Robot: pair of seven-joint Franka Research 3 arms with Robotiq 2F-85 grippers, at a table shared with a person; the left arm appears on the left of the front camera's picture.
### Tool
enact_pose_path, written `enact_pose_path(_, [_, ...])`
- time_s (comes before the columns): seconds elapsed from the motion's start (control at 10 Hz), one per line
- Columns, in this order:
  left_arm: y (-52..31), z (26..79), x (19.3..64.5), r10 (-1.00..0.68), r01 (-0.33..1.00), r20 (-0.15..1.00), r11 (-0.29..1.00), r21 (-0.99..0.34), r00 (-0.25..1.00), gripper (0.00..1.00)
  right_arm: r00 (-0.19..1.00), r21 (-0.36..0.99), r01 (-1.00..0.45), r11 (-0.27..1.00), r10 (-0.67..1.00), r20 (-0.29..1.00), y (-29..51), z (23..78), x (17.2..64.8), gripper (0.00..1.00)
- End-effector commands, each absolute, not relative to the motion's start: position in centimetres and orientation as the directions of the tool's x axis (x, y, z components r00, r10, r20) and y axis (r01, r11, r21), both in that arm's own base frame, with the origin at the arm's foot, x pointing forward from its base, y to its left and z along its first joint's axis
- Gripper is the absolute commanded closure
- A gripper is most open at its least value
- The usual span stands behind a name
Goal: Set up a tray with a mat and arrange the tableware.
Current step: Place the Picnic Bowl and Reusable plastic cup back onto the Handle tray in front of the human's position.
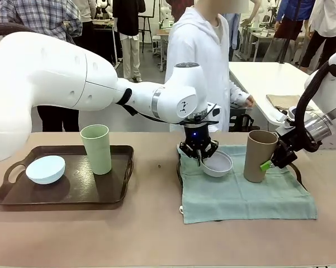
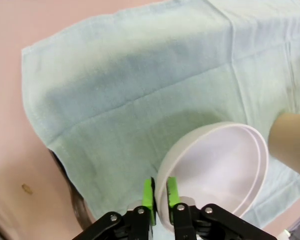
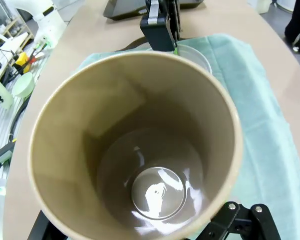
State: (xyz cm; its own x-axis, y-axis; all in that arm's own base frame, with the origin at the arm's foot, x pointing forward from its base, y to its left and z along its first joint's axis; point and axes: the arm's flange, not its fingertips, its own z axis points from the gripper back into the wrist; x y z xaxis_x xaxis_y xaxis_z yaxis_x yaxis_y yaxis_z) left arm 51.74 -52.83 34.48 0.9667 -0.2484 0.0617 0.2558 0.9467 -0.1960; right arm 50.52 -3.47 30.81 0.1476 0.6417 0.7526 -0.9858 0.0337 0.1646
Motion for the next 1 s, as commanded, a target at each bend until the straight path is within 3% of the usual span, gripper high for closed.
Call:
enact_pose_path(0.0, [-52.6, 35.1, 51.7, -0.268, 0.270, 0.039, 0.943, -0.194, 0.963, 0.20, 0.170, 0.171, -0.983, 0.067, 0.678, 0.715, -4.0, 30.9, 50.5, 0.00])
enact_pose_path(0.1, [-52.3, 35.3, 51.6, -0.265, 0.266, 0.028, 0.947, -0.180, 0.964, 0.16, 0.176, 0.185, -0.981, 0.063, 0.698, 0.694, -4.2, 31.2, 50.2, 0.00])
enact_pose_path(0.2, [-51.8, 35.7, 51.4, -0.266, 0.265, 0.020, 0.946, -0.187, 0.964, 0.00, 0.168, 0.182, -0.982, 0.057, 0.712, 0.682, -4.5, 31.4, 50.0, 0.00])
enact_pose_path(0.4, [-51.0, 37.0, 50.6, -0.271, 0.273, 0.039, 0.937, -0.218, 0.962, 0.00, 0.168, 0.182, -0.982, 0.056, 0.705, 0.689, -5.2, 31.9, 49.5, 0.00])
enact_pose_path(0.5, [-50.6, 37.6, 50.3, -0.276, 0.280, 0.051, 0.935, -0.219, 0.960, 0.35, 0.175, 0.176, -0.982, 0.072, 0.701, 0.691, -5.7, 32.2, 49.4, 0.00])
enact_pose_path(0.6, [-50.2, 38.3, 49.8, -0.280, 0.285, 0.058, 0.934, -0.216, 0.958, 0.26, 0.204, 0.184, -0.977, 0.106, 0.708, 0.676, -6.0, 32.6, 49.3, 0.00])
enact_pose_path(0.9, [-48.7, 41.6, 47.2, -0.299, 0.310, 0.086, 0.935, -0.173, 0.950, 0.00, 0.439, 0.276, -0.896, 0.347, 0.788, 0.432, -6.9, 37.1, 47.4, 0.00])
